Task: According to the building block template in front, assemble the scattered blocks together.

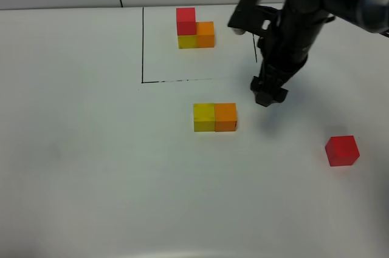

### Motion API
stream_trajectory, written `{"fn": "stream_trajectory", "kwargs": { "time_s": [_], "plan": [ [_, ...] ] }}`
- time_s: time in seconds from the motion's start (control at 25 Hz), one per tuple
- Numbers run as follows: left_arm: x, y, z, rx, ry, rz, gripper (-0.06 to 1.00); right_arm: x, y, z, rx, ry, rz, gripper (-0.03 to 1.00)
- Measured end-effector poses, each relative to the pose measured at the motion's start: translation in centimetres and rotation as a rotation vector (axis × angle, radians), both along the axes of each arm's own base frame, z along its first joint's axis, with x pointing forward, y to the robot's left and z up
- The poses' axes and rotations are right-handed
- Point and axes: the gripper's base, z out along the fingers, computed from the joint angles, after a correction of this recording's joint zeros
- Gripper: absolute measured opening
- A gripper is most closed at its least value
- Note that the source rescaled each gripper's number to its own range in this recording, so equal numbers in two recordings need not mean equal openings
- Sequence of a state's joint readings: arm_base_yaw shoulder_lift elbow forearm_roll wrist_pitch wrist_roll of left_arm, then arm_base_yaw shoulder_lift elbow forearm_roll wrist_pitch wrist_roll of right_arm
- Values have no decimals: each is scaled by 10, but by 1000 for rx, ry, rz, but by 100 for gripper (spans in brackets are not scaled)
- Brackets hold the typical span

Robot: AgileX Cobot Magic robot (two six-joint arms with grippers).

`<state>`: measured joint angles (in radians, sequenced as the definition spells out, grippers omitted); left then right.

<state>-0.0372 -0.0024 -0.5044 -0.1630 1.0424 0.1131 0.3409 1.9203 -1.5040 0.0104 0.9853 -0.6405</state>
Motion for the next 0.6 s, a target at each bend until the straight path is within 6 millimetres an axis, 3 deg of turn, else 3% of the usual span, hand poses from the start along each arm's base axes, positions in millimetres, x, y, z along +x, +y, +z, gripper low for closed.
{"fn": "stream_trajectory", "kwargs": {
  "time_s": [0.12, 0.32, 0.44, 0.6],
  "plan": [
    [0, 0, 0, 0, 0, 0, 12, -22, -39, -3, 45, -23, -236, 81],
    [0, 0, 0, 0, 0, 0, 12, -58, -96, -28, 67, 41, -601, 81],
    [0, 0, 0, 0, 0, 0, 12, -68, -112, -45, 83, 98, -724, 81],
    [0, 0, 0, 0, 0, 0, 12, -70, -119, -63, 120, 148, -802, 81]
  ]
}}
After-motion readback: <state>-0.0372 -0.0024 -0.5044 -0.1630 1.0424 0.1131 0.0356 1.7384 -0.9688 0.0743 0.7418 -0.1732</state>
